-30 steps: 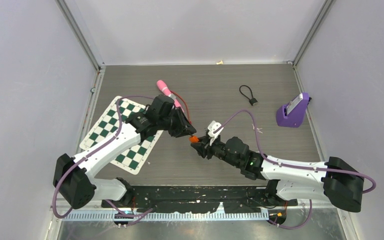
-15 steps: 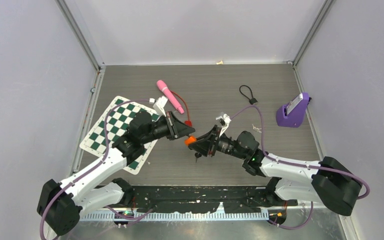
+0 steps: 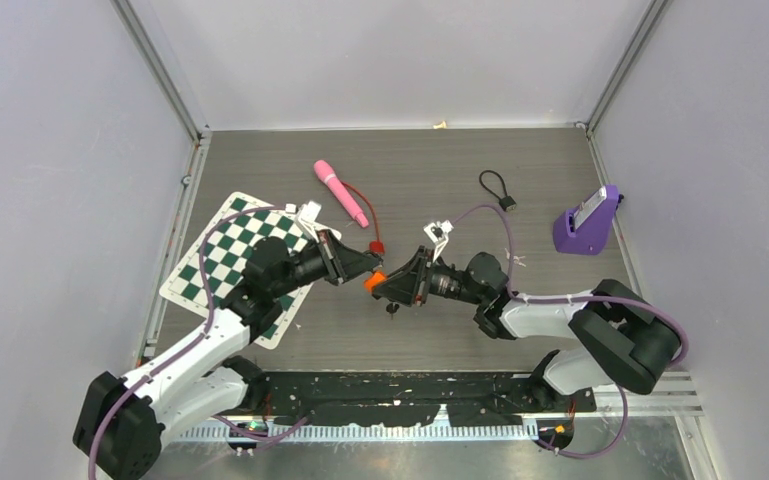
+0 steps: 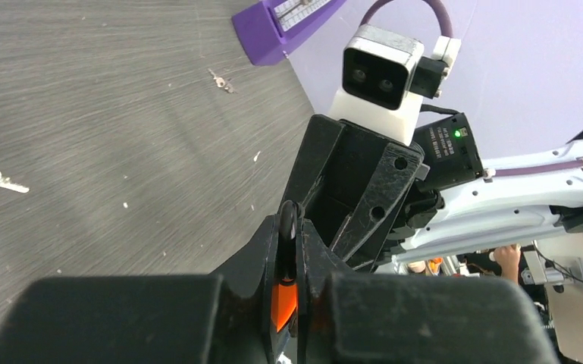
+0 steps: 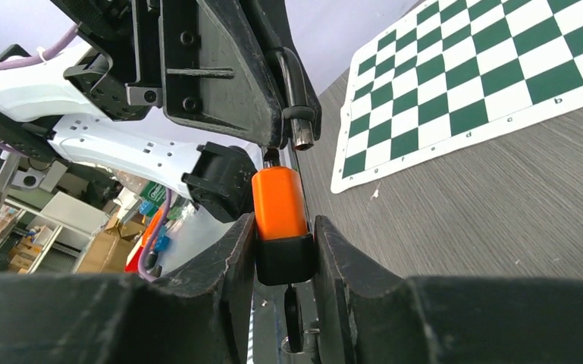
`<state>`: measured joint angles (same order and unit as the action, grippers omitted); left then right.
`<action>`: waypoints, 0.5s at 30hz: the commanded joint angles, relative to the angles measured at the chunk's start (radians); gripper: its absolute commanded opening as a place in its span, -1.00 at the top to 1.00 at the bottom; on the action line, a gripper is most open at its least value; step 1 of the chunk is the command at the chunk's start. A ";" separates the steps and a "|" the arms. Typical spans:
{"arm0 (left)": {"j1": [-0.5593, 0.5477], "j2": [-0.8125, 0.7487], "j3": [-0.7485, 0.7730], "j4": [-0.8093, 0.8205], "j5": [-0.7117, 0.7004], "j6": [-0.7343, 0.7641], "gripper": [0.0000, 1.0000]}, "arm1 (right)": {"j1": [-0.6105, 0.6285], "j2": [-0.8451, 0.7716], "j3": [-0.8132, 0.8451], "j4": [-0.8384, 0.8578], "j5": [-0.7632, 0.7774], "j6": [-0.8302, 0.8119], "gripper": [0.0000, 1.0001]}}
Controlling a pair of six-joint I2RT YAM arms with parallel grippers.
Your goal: Unlock with the key
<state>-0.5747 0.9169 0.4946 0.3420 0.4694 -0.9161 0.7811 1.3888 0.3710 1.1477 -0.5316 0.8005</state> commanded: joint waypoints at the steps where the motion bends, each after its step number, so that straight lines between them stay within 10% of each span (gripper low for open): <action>1: 0.017 -0.009 -0.031 0.092 -0.062 0.012 1.00 | -0.021 0.065 0.032 -0.088 0.069 0.023 0.59; 7: 0.029 0.065 -0.063 -0.067 -0.198 0.061 1.00 | -0.026 0.104 0.023 -0.227 0.176 -0.026 -0.13; 15: 0.049 0.218 -0.089 -0.080 -0.270 0.104 1.00 | -0.046 0.002 0.055 -0.592 0.380 -0.157 -0.40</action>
<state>-0.5400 1.0782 0.3985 0.2329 0.2607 -0.8646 0.7444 1.4689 0.3923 0.7288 -0.2943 0.7261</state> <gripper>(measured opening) 0.082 0.687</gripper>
